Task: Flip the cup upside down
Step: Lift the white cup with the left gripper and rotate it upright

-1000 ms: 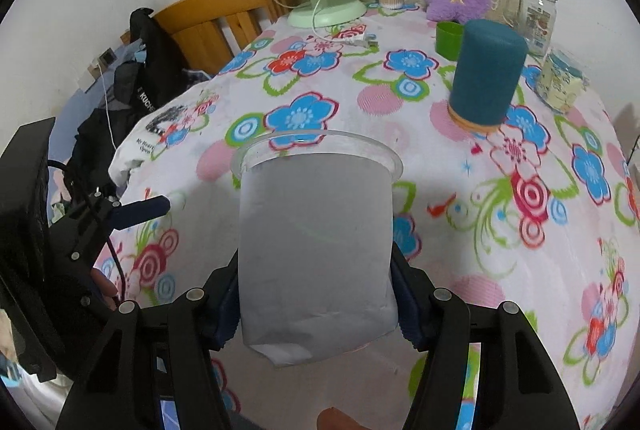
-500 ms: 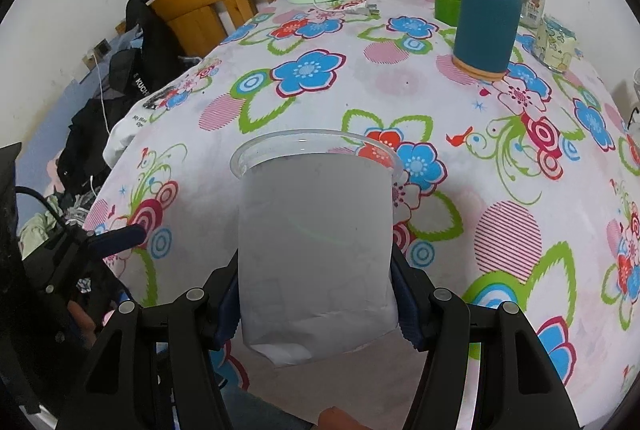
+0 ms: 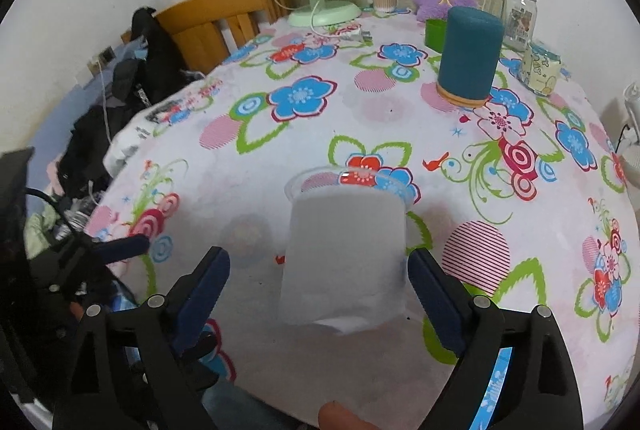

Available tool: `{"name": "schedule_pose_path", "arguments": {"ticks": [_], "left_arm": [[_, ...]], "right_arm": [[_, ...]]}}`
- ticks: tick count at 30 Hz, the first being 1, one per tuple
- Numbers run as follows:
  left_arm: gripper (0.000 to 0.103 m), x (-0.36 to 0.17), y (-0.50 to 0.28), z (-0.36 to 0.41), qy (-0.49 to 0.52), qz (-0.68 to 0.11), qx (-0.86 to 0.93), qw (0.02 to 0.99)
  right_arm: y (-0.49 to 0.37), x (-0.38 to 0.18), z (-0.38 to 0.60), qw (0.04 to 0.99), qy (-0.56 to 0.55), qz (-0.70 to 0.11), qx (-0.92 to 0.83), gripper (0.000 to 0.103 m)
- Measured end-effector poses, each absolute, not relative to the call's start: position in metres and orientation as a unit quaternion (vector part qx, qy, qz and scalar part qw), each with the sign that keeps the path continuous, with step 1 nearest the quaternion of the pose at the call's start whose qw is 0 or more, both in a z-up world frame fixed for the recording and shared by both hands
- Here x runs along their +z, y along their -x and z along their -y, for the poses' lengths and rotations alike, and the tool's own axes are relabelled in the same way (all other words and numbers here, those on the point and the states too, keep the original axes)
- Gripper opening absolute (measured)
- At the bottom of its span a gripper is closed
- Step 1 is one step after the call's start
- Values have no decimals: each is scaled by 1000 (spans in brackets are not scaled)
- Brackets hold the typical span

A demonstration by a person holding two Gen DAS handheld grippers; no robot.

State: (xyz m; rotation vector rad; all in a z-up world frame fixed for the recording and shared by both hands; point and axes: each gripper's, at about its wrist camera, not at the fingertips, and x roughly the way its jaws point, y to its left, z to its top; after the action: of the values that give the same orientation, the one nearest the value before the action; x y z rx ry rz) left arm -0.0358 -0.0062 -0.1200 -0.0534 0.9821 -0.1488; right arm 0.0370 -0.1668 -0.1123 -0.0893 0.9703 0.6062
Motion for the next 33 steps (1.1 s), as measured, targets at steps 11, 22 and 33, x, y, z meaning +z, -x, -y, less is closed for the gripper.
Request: {"name": "schedule_pose_path", "arguments": {"ticks": [11,22,33], "left_arm": [[103,-97,26,43,66,-444,-114,886],[103,-112,7,94,83,-434,-116,889],[95,-131,-7,101,83,-429,-57,898]], "right_arm": [[-24,-66,249,865,-9,-421,273,92],[-35,-82,325,876,-57,-427,217,92],[-52,-105,354,869,-83,-447,197,92]]}}
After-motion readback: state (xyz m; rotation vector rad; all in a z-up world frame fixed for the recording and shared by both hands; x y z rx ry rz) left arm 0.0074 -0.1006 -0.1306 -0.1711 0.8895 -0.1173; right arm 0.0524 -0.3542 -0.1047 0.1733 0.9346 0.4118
